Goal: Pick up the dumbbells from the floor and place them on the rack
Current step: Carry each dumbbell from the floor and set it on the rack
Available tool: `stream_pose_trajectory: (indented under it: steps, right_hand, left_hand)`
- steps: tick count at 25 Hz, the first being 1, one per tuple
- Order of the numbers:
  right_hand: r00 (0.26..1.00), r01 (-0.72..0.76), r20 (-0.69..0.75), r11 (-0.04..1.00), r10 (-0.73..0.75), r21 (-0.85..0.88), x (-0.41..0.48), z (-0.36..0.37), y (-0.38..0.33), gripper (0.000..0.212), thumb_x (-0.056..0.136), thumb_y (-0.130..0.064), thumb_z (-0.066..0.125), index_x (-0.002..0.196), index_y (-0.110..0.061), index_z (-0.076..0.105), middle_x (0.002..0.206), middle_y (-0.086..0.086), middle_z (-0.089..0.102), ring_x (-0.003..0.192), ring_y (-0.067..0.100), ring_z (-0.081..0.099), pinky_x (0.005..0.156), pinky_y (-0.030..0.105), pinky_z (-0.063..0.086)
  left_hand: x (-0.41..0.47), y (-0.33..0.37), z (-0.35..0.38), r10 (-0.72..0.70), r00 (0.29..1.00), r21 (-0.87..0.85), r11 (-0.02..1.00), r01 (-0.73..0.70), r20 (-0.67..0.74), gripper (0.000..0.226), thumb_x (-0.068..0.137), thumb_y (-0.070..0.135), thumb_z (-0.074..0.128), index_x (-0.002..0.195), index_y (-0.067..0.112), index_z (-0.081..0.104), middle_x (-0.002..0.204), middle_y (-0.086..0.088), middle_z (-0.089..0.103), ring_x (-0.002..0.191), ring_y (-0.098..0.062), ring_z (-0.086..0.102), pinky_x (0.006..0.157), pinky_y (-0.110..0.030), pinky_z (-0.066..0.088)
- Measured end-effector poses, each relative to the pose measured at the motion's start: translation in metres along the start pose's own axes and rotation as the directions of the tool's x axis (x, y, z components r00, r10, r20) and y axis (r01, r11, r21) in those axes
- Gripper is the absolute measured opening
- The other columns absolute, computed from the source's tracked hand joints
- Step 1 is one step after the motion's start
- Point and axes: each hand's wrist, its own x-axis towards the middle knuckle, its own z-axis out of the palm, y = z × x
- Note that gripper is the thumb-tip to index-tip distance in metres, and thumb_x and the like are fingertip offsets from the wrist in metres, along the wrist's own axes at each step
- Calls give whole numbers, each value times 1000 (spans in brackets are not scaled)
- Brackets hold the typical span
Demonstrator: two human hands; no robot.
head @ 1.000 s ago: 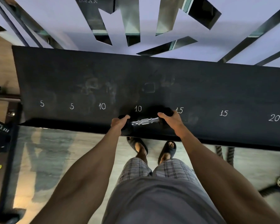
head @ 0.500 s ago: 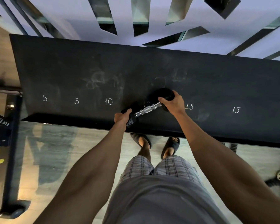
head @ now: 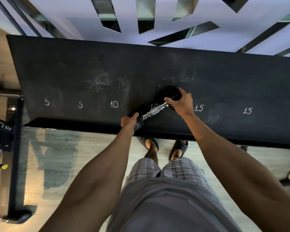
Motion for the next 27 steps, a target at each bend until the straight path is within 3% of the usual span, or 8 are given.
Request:
stream_pose_trajectory:
  steps: [4,9,17,20,23,25,27]
  right_hand:
    - [999,42,-3,999,-42,-26,-1,-1,7,87,68,-56,78,140,-15,51,123,13,55,115,23,57,104,38,49]
    - [998,51,39,997,-49,-52,-4,5,6,89,72,-47,82,146,-14,44,133,14,49,125,27,52,105,34,44]
    - [993,8,115,993,6,-115,-8,1,-1,90,76,-49,76,149,-16,33,141,17,41,131,36,43,110,50,40]
    - [1000,25,8,985,-24,-173,-25,-8,2,68,86,-39,67,143,-14,39,137,20,43,129,38,42,108,52,39]
    - [980,122,-119,956,-158,-265,-57,-19,9,33,92,-23,56,121,-9,50,124,21,50,117,38,49,98,49,44]
    - [985,168,9,941,-173,-295,-70,-20,15,21,93,-22,51,109,-9,51,114,20,59,104,38,58,87,47,50]
    - [968,213,203,908,-146,-362,-80,-18,20,21,93,-25,49,105,-8,54,108,20,66,100,40,63,83,45,53]
  left_hand:
    - [-2,-4,1,13,999,101,995,-10,-33,66,78,37,76,126,-2,55,123,-18,62,108,-32,64,84,-32,53]
    - [-1,-18,2,-32,996,197,979,47,-78,71,80,42,74,132,-1,51,133,-20,56,117,-35,59,96,-40,52]
    - [-9,-8,0,39,998,425,905,-17,-42,62,85,40,66,133,2,52,137,-21,53,122,-35,54,98,-40,47]
    - [-24,2,-2,159,986,549,829,-107,-47,53,89,30,56,134,2,49,142,-22,43,131,-36,42,104,-44,42]
    - [-51,1,-8,435,899,677,675,-294,-44,47,90,23,50,133,3,47,141,-21,41,132,-37,40,102,-50,42]
    - [-66,-8,-13,538,843,723,584,-370,-2,40,90,22,48,125,4,53,131,-22,53,123,-39,50,95,-47,46]
    - [-77,-24,-19,537,843,736,553,-391,44,35,90,27,49,115,5,58,121,-21,61,113,-41,58,89,-44,49]
